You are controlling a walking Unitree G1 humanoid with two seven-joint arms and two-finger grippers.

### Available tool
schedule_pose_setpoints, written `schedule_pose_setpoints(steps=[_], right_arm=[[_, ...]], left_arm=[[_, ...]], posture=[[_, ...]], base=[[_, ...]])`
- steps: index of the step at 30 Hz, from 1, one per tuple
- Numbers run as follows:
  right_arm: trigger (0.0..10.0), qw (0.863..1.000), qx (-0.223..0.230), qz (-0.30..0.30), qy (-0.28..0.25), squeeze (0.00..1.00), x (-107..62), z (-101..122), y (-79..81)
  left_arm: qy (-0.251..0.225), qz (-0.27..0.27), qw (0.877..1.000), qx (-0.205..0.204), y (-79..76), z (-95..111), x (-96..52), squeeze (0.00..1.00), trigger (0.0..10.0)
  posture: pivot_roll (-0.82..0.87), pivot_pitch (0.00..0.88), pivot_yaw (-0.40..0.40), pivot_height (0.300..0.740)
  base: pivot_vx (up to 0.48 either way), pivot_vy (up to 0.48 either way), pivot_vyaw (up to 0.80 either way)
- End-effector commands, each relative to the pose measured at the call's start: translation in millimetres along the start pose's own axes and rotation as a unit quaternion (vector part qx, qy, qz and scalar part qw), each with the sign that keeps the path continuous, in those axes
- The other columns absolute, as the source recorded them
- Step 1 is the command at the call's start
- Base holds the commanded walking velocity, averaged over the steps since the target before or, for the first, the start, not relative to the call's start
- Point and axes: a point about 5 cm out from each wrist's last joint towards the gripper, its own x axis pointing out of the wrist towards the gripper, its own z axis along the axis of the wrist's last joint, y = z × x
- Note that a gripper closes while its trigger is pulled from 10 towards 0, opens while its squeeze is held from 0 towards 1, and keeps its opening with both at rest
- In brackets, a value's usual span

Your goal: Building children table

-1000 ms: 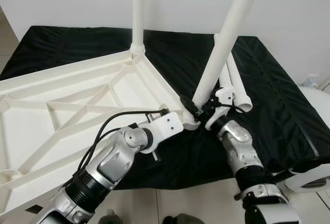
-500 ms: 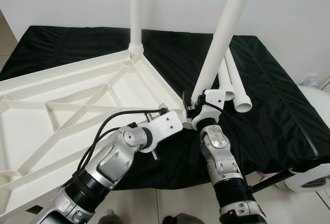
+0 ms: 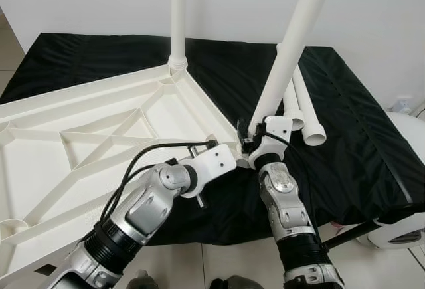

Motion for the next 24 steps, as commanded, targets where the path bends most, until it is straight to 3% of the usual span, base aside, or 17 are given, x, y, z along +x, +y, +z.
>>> schedule_pose_setpoints(steps=[1, 5, 6, 10, 13, 15, 19, 24], right_arm=[[10.0, 1.0, 0.008, 0.005, -0.001, 1.0, -1.5, 0.2, -2.0], [10.0, 0.999, 0.019, 0.029, 0.003, 1.0, -2.1, -0.3, -4.6], [10.0, 0.999, 0.016, 0.036, 0.004, 0.0, -2.3, -0.4, -6.0], [10.0, 0.998, 0.017, 0.063, 0.009, 0.0, -3.3, -2.1, -9.9], [10.0, 0.99, 0.02, 0.136, 0.013, 0.0, -5.5, -3.1, -17.7], [10.0, 0.989, 0.02, 0.143, 0.014, 0.0, -5.6, -3.3, -18.8], [10.0, 0.975, 0.009, 0.222, 0.006, 0.0, -2.2, 6.3, -42.1], [10.0, 0.964, 0.021, 0.266, 0.013, 0.0, 1.8, 12.6, -64.2]], left_arm=[[-0.031, 0.008, 0.999, 0.028, -1.4, 12.3, -0.2, 0.0, 10.0], [-0.031, 0.008, 0.999, 0.029, -1.3, 12.1, -0.3, 0.0, 10.0], [-0.031, 0.008, 0.999, 0.029, -1.3, 12.1, -0.4, 0.0, 10.0], [-0.03, 0.008, 0.999, 0.029, -0.8, 12.2, -0.5, 0.0, 10.0], [-0.03, 0.009, 0.999, 0.029, 0.2, 12.5, -1.2, 0.0, 10.0], [-0.03, 0.009, 0.999, 0.03, 0.3, 12.5, -1.2, 0.0, 10.0], [-0.03, 0.008, 0.999, 0.031, 0.0, 12.5, -1.6, 0.0, 10.0], [-0.031, 0.007, 0.999, 0.031, 0.2, 13.1, -1.5, 0.0, 10.0]], posture=[[0.04, 0.0, -0.085, 0.74], [0.04, 0.0, -0.083, 0.74], [0.04, 0.0, -0.081, 0.74], [0.04, 0.0, -0.081, 0.74], [0.04, 0.0, -0.079, 0.74], [0.04, 0.0, -0.079, 0.74], [0.04, 0.0, -0.075, 0.74], [0.04, 0.0, -0.073, 0.74]], base=[[0.0, 0.0, 0.0], [0.0, 0.0, 0.0], [0.0, 0.0, 0.0], [0.0, 0.0, 0.0], [0.0, 0.0, 0.0], [0.0, 0.0, 0.0], [0.0, 0.0, 0.0], [0.0, 0.0, 0.0]])
